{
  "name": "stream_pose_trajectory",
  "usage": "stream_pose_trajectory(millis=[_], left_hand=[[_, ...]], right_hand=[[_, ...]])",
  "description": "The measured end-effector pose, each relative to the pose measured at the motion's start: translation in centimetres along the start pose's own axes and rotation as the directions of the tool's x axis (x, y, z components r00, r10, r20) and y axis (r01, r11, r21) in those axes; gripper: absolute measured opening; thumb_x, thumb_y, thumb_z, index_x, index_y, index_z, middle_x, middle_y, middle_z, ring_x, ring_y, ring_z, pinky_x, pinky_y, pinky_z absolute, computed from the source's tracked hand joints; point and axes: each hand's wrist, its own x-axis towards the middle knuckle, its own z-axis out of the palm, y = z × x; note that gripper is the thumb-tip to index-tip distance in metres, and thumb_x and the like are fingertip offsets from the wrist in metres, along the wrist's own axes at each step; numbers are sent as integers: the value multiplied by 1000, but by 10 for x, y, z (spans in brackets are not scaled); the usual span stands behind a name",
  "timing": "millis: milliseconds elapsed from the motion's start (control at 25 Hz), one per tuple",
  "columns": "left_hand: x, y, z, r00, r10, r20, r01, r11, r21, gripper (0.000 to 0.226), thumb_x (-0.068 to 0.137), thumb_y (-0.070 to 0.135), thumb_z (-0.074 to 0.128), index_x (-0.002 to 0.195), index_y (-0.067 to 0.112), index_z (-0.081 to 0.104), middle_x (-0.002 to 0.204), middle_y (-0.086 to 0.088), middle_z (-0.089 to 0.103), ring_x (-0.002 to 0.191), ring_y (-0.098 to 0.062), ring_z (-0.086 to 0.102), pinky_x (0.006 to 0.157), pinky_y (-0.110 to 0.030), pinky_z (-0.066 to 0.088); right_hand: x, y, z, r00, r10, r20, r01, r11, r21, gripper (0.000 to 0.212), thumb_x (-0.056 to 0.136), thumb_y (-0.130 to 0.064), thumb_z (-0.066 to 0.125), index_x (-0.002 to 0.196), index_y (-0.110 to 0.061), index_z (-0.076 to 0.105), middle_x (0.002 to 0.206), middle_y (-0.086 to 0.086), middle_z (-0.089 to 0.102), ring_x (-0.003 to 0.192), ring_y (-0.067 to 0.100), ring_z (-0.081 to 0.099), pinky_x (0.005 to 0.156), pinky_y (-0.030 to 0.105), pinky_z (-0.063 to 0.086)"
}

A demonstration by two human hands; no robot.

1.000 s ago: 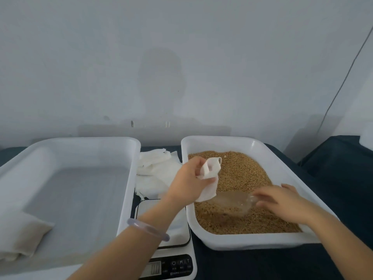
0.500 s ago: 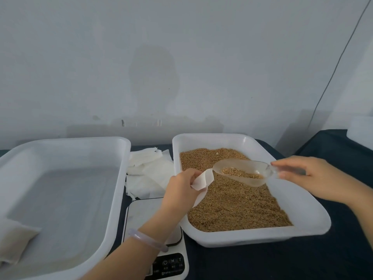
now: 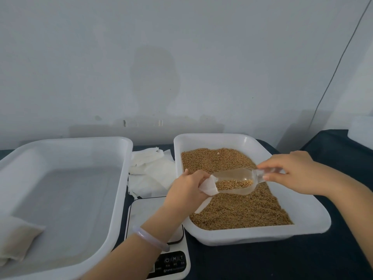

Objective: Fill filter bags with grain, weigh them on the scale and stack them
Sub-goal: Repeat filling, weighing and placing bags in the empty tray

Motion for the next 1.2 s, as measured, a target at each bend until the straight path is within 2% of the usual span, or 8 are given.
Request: stream_pose_trajectory(millis=[160,280,520,640,840,920,1000,1200], left_hand=[[0,2,-5,991,-3,131,9,999,-45,69,71,47,77,131,25,50,96,21,56,100,-10,55,107,-40,36],[0,2,-4,995,-30,92,41,992,-120,70,72,51,74,133,28,51,113,10,63,119,-19,52,104,-39,40],[7,10,-3,999,-16,45,15,1000,18,86,67,46,80,140,23,41,116,6,59,105,-12,54,93,-31,47],[13,14,-1,997,-26,78,19,996,83,76,64,49,80,128,21,51,103,9,53,96,-13,52,87,-29,46],[5,10,7,990,-61,129,38,985,171,65,65,54,77,115,22,50,85,16,51,92,-12,52,101,-32,36],[1,11,11,997,0,77,-22,959,281,66,68,58,72,116,20,49,91,11,62,97,-13,59,115,-31,12],[0,11,12,999,39,30,-47,937,346,67,70,59,68,117,17,49,95,6,67,96,-13,63,114,-25,-6],[-1,12,12,1000,-5,-30,14,953,304,70,72,56,66,126,16,46,100,3,67,102,-16,62,116,-26,5]], right_hand=[[2,4,-4,1000,-3,-18,2,999,-41,29,91,-42,53,120,-43,56,97,-35,48,101,-3,52,109,35,20],[0,7,-8,1000,-2,-22,1,999,-42,30,90,-43,54,120,-43,56,91,-39,44,99,-5,51,109,35,23],[3,-4,-16,1000,-22,-21,19,991,-133,29,92,-45,51,121,-46,54,99,-32,45,104,-1,47,109,34,11],[7,-11,-24,1000,-12,-7,11,981,-195,30,92,-46,50,122,-46,53,104,-30,47,109,-1,47,112,36,7],[13,-25,-20,1000,-26,16,29,959,-282,29,93,-40,52,122,-43,55,113,-21,60,116,2,47,114,42,-4],[15,-30,-18,999,-46,-2,43,953,-300,24,93,-36,53,116,-41,60,111,-17,61,115,5,49,113,42,-7],[17,-35,-17,997,-66,-39,49,940,-337,22,93,-35,53,112,-39,63,109,-14,60,114,7,48,111,41,-8],[21,-47,-18,991,-93,-93,42,895,-444,19,92,-34,54,107,-39,64,105,-13,57,111,11,45,112,46,-4]])
